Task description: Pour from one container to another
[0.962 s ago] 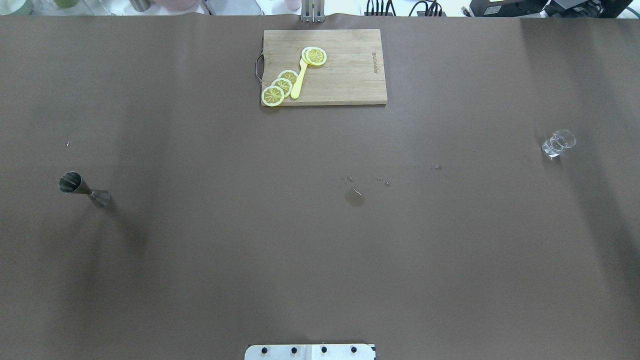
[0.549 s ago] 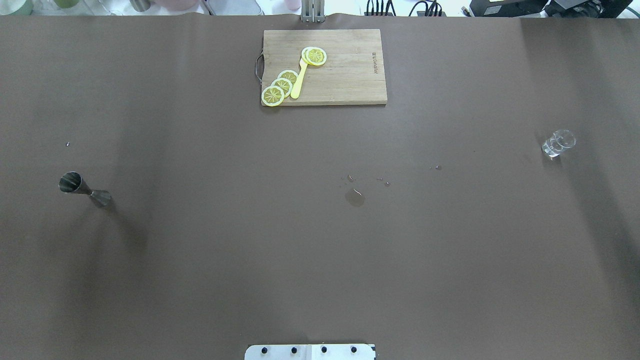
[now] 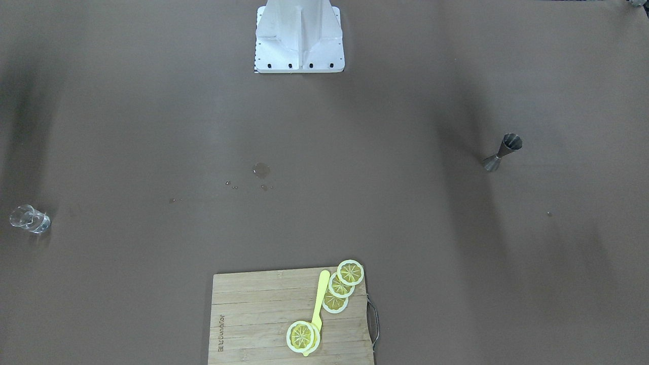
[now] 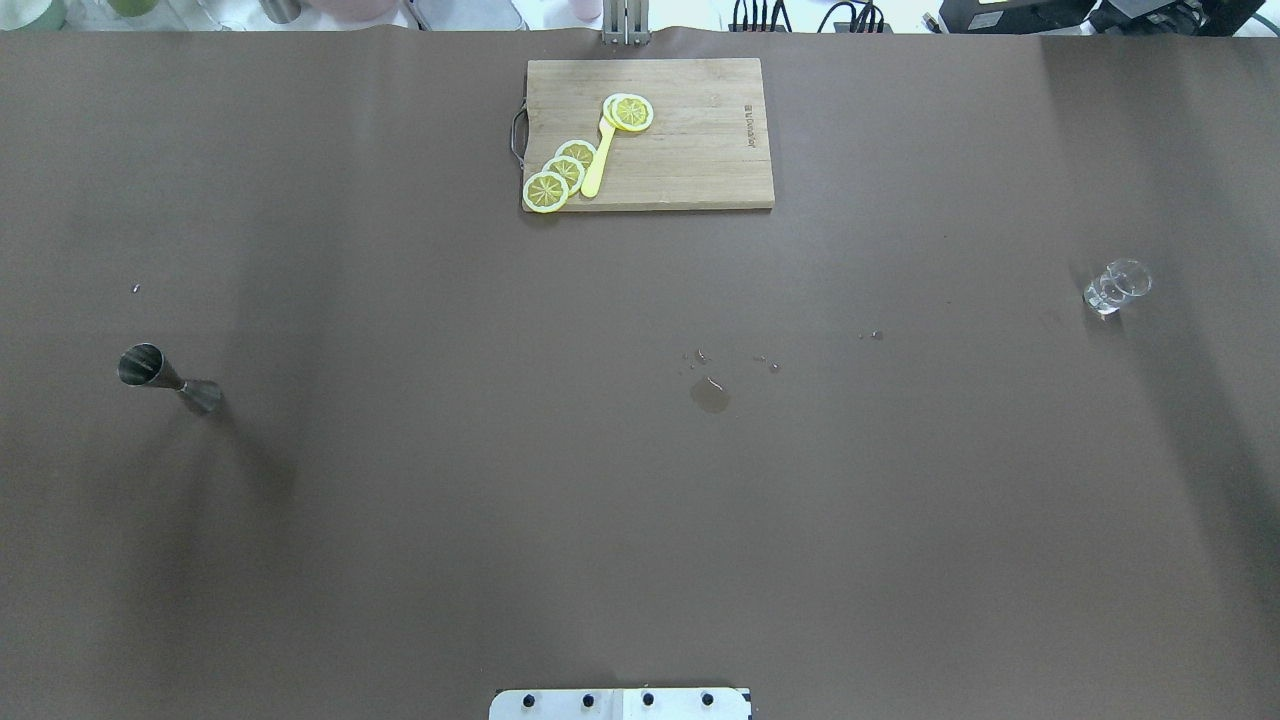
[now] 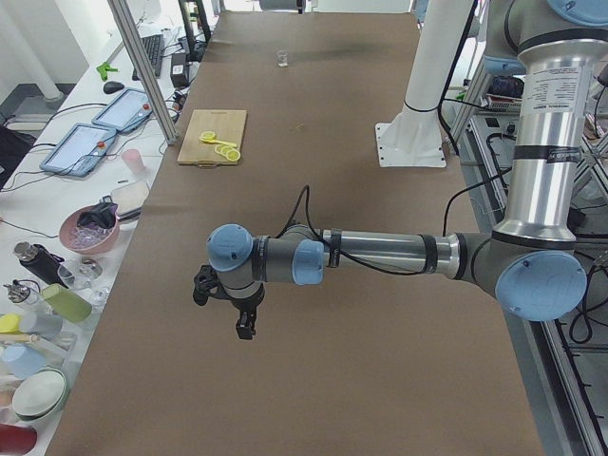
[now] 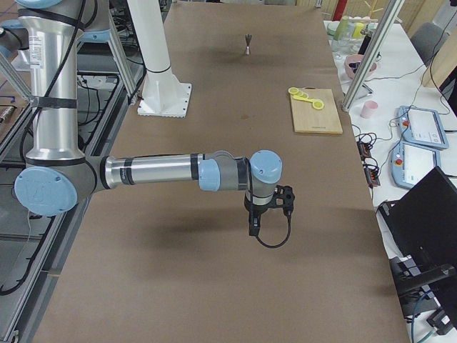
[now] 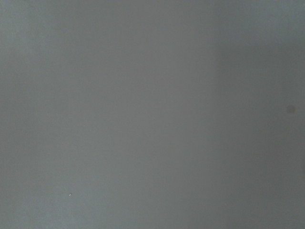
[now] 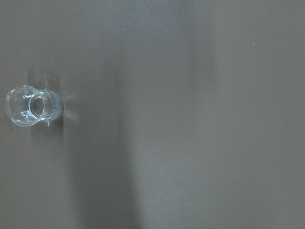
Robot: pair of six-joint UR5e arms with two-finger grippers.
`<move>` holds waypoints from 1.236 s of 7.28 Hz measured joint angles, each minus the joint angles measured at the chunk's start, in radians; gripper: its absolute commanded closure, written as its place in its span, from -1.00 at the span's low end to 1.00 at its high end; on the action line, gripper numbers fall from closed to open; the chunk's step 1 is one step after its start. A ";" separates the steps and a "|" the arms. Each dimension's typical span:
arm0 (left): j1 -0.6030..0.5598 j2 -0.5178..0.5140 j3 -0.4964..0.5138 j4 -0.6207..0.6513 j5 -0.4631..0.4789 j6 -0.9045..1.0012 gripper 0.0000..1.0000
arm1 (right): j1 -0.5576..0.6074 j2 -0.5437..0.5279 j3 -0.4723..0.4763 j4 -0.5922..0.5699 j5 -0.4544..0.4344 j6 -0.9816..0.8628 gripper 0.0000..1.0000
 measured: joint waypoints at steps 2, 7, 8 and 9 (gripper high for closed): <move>0.000 0.000 0.000 -0.001 0.000 0.000 -0.96 | -0.005 0.010 0.001 0.000 0.006 -0.002 -1.00; 0.000 -0.011 0.000 -0.021 0.000 -0.003 -0.96 | -0.040 0.018 -0.002 0.127 0.004 -0.007 -1.00; 0.000 -0.012 -0.002 -0.028 0.000 -0.004 -0.96 | -0.044 0.017 -0.002 0.140 0.004 -0.009 -1.00; 0.000 -0.012 -0.010 -0.033 -0.001 -0.010 -0.96 | -0.050 0.016 -0.004 0.152 0.000 -0.032 -1.00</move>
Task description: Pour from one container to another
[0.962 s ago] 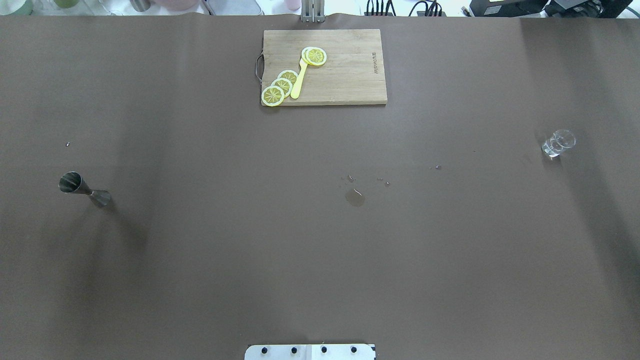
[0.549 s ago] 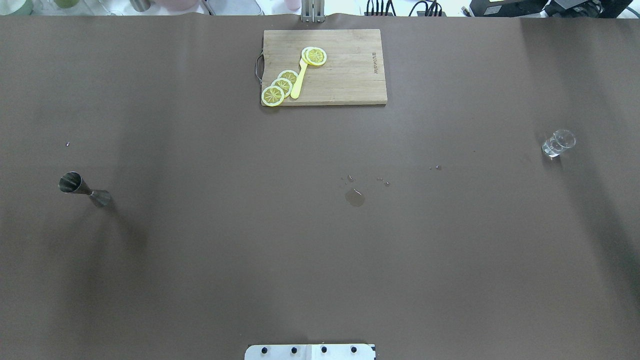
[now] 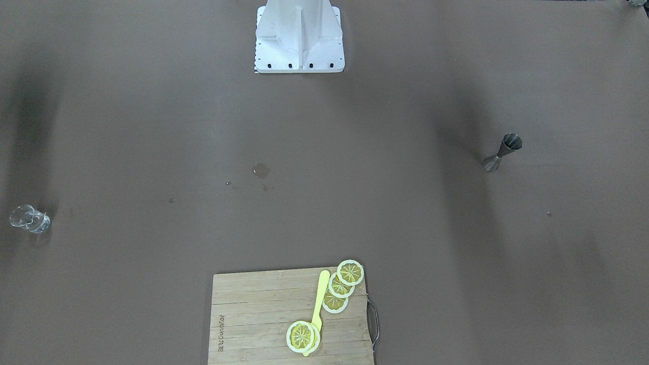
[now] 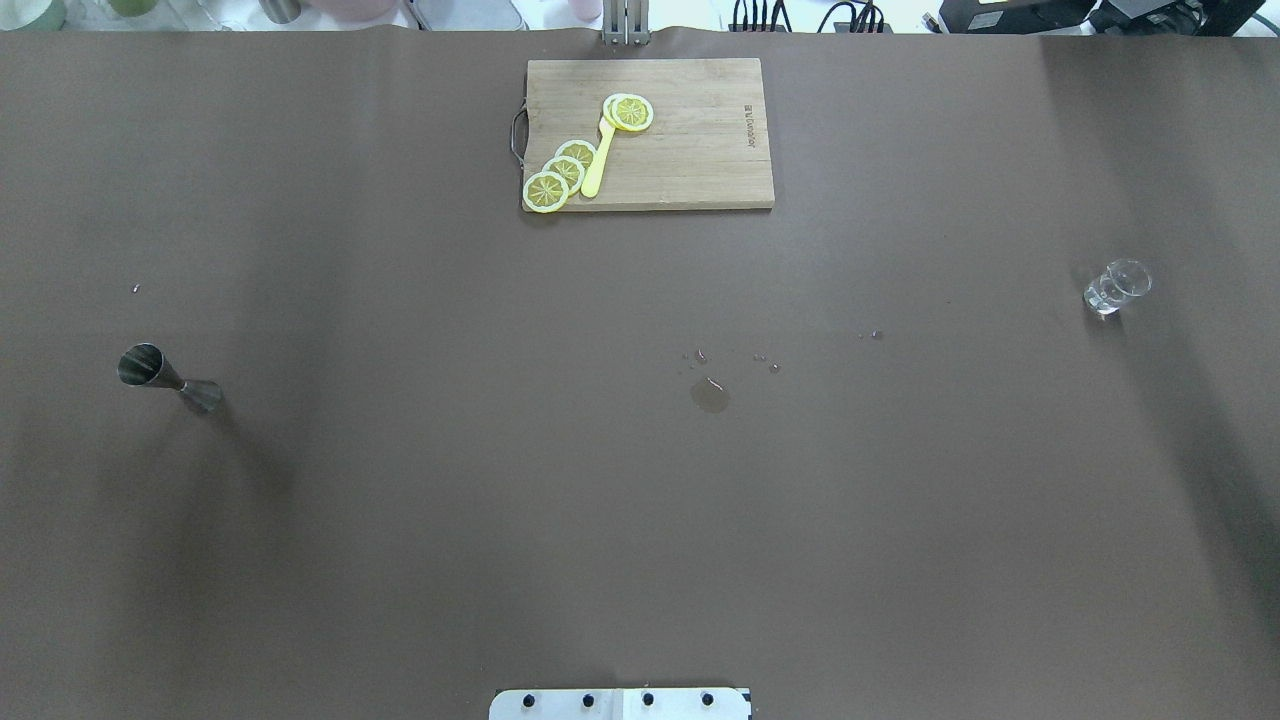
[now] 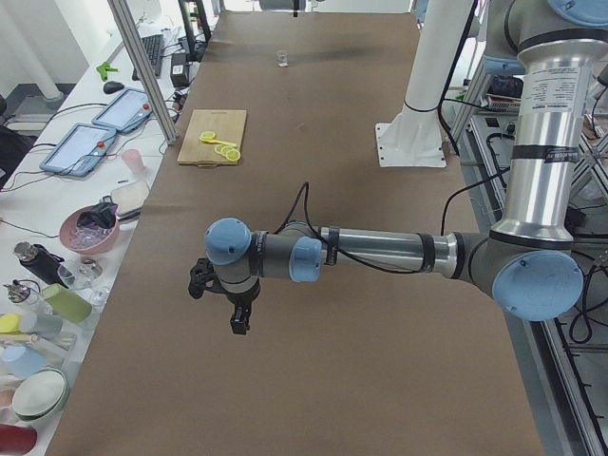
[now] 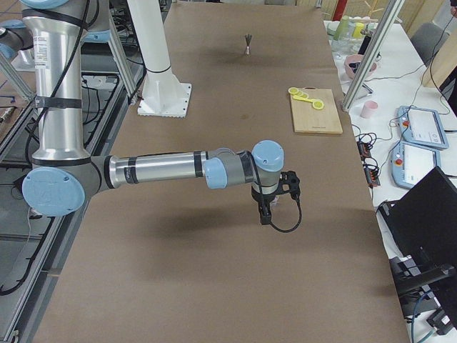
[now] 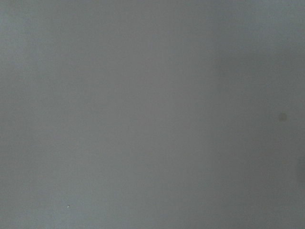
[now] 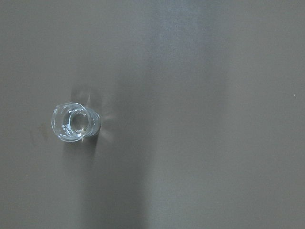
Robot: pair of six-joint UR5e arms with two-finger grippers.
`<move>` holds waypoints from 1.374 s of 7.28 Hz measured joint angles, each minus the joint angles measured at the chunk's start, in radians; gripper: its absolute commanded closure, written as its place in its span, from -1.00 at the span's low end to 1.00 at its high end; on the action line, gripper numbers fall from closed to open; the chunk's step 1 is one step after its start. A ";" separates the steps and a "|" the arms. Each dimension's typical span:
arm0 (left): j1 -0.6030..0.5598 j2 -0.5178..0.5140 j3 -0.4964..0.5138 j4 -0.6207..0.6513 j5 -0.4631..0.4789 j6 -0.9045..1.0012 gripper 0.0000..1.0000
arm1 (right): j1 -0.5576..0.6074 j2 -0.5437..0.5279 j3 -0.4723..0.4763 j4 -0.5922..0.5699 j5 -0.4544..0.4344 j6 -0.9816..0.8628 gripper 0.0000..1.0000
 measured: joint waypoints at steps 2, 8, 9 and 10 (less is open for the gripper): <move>0.001 0.000 -0.024 -0.030 0.000 -0.038 -0.95 | -0.005 -0.006 -0.022 0.022 -0.002 -0.102 -1.00; 0.071 0.051 -0.141 -0.223 0.008 -0.278 -0.94 | -0.016 -0.071 -0.282 0.705 0.078 -0.139 -1.00; 0.115 0.079 -0.204 -0.260 0.015 -0.374 -0.94 | -0.036 -0.074 -0.315 0.813 0.099 -0.138 -1.00; 0.160 0.107 -0.272 -0.292 0.045 -0.467 -0.94 | -0.067 -0.070 -0.337 0.886 0.107 -0.136 -1.00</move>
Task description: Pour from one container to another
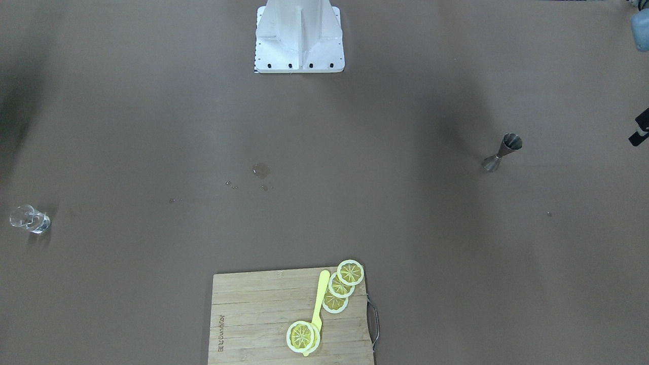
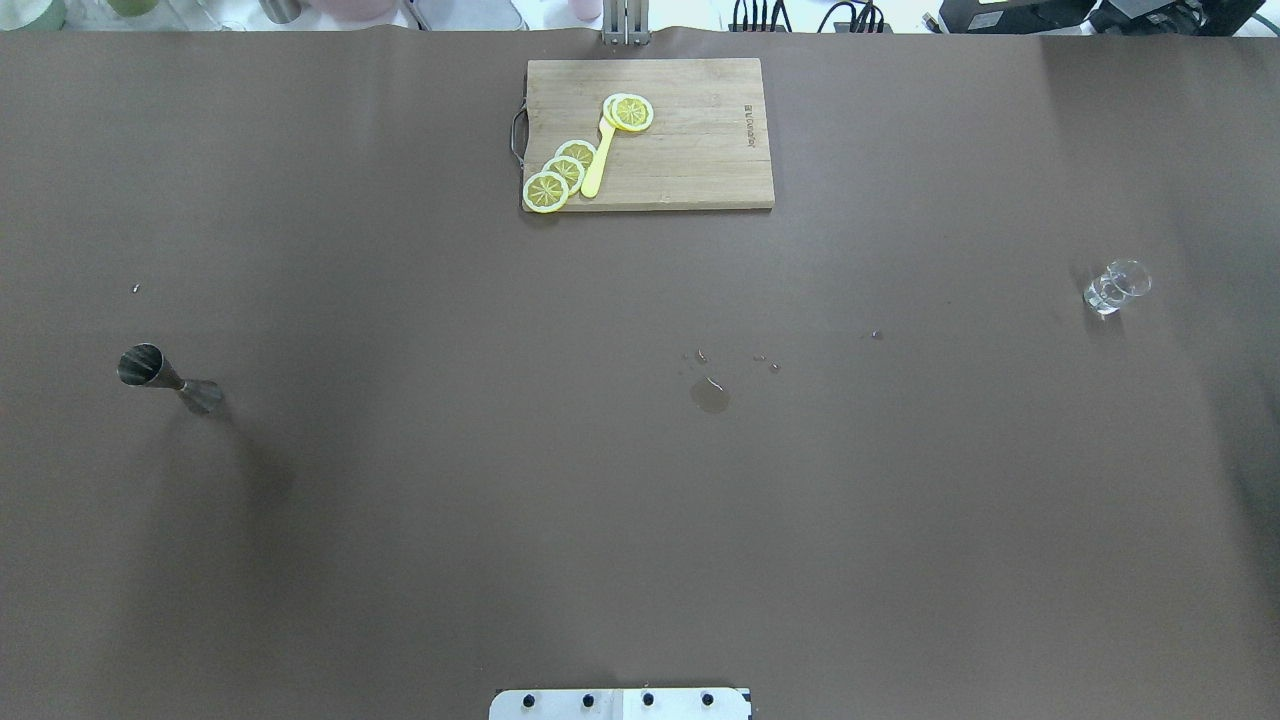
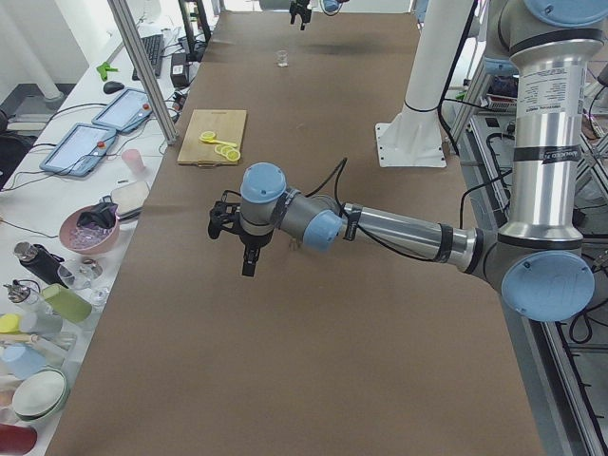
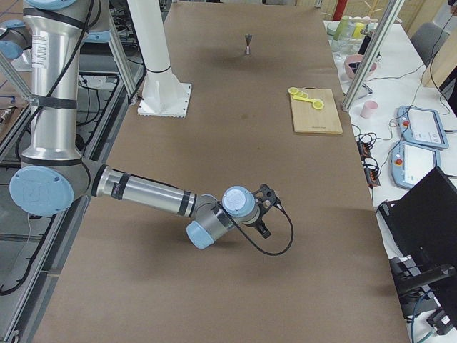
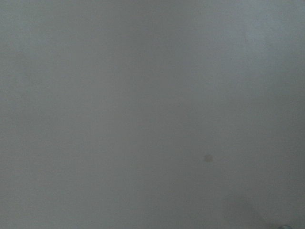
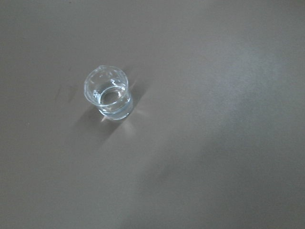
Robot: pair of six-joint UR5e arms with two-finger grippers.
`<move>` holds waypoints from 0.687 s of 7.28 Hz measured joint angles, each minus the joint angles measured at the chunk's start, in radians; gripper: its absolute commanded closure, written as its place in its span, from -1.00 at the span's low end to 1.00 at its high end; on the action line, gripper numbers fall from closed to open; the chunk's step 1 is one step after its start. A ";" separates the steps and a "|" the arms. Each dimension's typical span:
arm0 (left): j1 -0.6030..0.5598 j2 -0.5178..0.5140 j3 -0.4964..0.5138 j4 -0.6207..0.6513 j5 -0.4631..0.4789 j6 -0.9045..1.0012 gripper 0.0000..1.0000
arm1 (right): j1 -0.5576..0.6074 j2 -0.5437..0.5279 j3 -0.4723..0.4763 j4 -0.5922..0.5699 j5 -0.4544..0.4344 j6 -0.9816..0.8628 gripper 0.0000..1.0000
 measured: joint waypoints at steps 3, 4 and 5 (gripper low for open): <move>0.165 0.064 -0.155 -0.116 0.221 -0.250 -0.94 | -0.110 0.078 -0.014 0.066 -0.045 0.027 -1.00; 0.230 0.091 -0.196 -0.177 0.318 -0.325 -0.94 | -0.136 0.111 -0.018 0.067 -0.060 0.055 -1.00; 0.296 0.119 -0.221 -0.252 0.416 -0.388 -0.94 | -0.155 0.133 -0.023 0.068 -0.076 0.077 -1.00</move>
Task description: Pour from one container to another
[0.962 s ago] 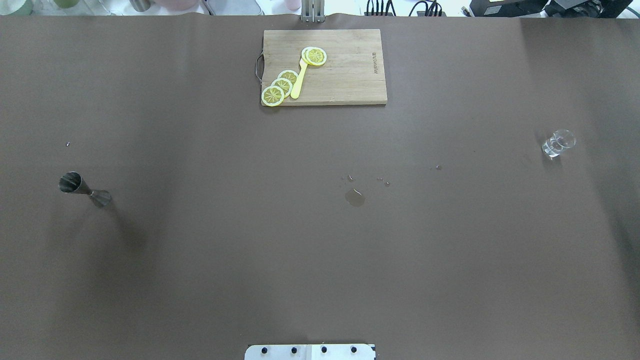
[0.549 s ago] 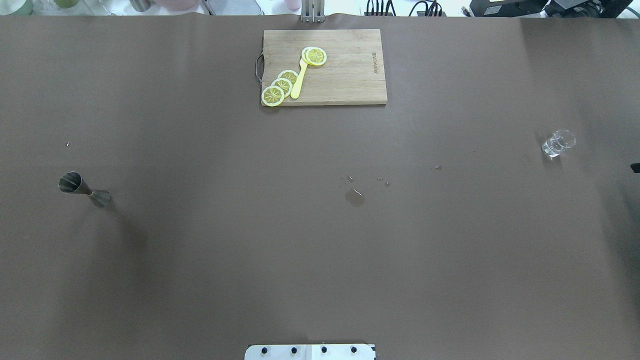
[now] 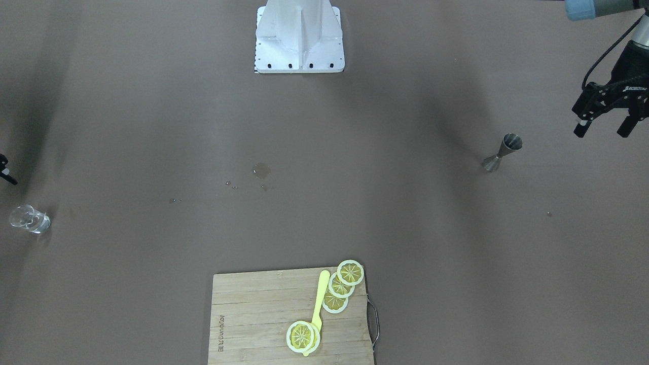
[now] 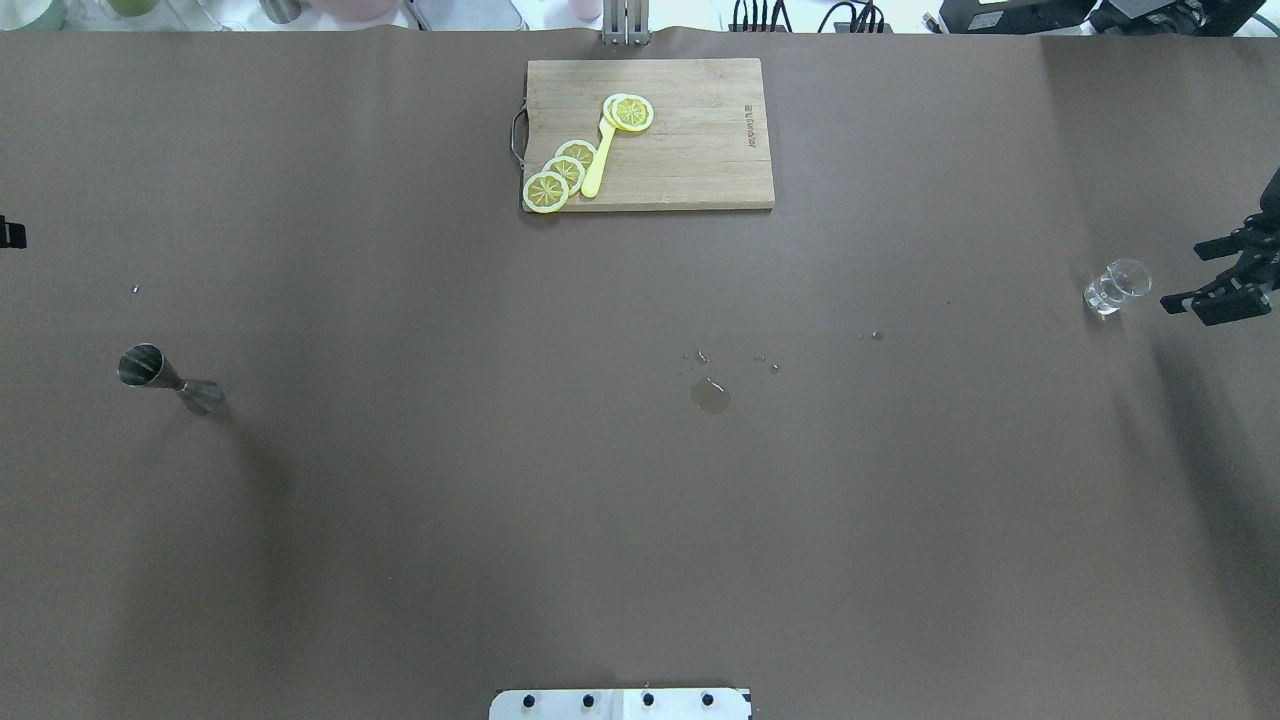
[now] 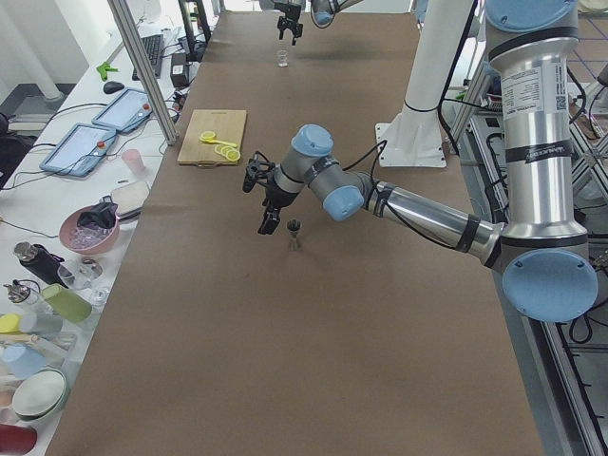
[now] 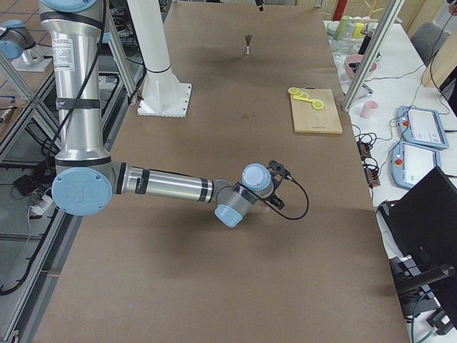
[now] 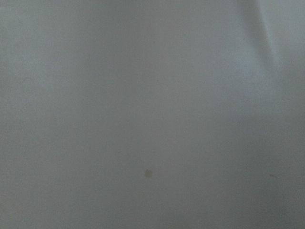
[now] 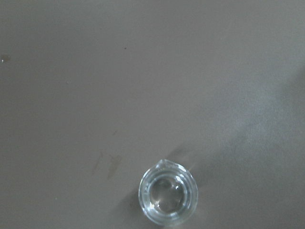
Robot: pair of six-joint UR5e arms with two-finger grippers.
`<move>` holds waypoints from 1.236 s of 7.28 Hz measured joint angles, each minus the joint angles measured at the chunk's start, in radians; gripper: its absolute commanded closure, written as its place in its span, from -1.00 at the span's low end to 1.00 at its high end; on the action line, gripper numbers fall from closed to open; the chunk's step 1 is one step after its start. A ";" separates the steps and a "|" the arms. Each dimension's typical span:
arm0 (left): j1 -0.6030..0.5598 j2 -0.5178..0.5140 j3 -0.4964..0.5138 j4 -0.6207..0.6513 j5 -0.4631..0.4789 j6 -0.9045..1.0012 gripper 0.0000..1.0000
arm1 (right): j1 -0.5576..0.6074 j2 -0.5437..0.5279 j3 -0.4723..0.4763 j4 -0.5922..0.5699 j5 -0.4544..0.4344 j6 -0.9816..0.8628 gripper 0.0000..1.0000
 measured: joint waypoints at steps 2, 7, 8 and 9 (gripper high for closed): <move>0.138 0.057 -0.014 -0.159 0.210 -0.083 -0.94 | -0.016 0.014 -0.009 0.005 -0.014 0.012 -1.00; 0.388 0.154 -0.001 -0.416 0.609 -0.150 -0.94 | -0.027 0.045 -0.142 0.139 -0.018 0.024 -1.00; 0.428 0.159 0.022 -0.466 0.681 -0.150 -0.94 | -0.028 0.055 -0.160 0.163 -0.017 0.027 -1.00; 0.474 0.160 0.058 -0.528 0.761 -0.151 -0.93 | -0.028 0.063 -0.169 0.178 -0.017 0.029 -1.00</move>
